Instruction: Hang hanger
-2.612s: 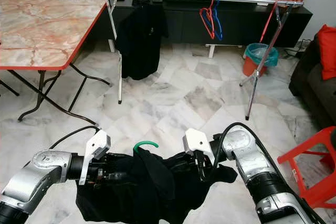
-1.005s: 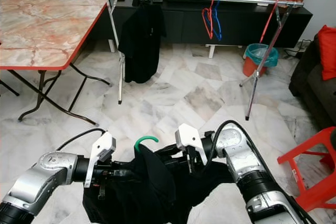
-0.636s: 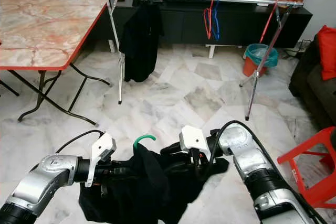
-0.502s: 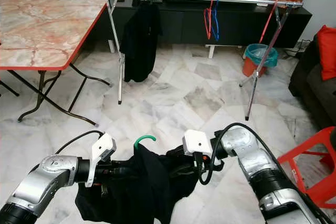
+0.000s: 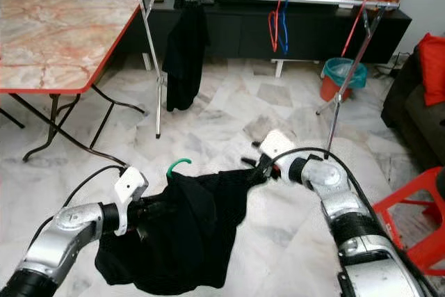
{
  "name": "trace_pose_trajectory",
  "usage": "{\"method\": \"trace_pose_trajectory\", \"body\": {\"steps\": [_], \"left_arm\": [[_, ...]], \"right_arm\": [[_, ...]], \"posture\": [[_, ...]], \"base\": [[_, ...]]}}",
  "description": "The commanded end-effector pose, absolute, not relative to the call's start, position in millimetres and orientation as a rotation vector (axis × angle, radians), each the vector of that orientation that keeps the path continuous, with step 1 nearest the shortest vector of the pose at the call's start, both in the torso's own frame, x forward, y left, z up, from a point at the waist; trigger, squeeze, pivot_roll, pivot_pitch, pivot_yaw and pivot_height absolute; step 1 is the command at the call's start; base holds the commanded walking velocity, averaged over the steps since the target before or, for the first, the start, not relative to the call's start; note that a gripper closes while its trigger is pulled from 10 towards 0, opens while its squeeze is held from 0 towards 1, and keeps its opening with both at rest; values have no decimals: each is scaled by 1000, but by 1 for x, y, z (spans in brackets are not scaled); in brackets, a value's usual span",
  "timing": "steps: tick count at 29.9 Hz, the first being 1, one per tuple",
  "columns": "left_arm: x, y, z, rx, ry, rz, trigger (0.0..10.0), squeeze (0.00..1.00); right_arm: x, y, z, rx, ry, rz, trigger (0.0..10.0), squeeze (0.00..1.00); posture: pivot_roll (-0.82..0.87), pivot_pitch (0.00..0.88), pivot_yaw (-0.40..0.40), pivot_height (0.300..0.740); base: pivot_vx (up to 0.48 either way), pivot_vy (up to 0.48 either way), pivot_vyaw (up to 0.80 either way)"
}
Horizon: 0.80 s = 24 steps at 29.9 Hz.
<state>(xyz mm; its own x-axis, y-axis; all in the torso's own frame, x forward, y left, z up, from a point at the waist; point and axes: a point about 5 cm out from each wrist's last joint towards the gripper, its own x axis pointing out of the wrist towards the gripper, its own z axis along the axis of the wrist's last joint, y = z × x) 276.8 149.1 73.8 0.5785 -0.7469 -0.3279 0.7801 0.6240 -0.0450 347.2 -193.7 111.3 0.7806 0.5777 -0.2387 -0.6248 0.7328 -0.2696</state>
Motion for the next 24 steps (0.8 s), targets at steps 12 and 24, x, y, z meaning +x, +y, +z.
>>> {"method": "trace_pose_trajectory", "body": {"steps": [12,24], "left_arm": [[298,171,54,89,202,-275,10000,0],[294,207,65,45,75,-71,10000,0]], "right_arm": [[320,-200,50,68,169,82,10000,0],[288,-211,24,88,166,-70,10000,0]], "posture": [[-65,0,21,740],[-78,0,49,740]], "base": [[0,0,0],[0,0,0]]}}
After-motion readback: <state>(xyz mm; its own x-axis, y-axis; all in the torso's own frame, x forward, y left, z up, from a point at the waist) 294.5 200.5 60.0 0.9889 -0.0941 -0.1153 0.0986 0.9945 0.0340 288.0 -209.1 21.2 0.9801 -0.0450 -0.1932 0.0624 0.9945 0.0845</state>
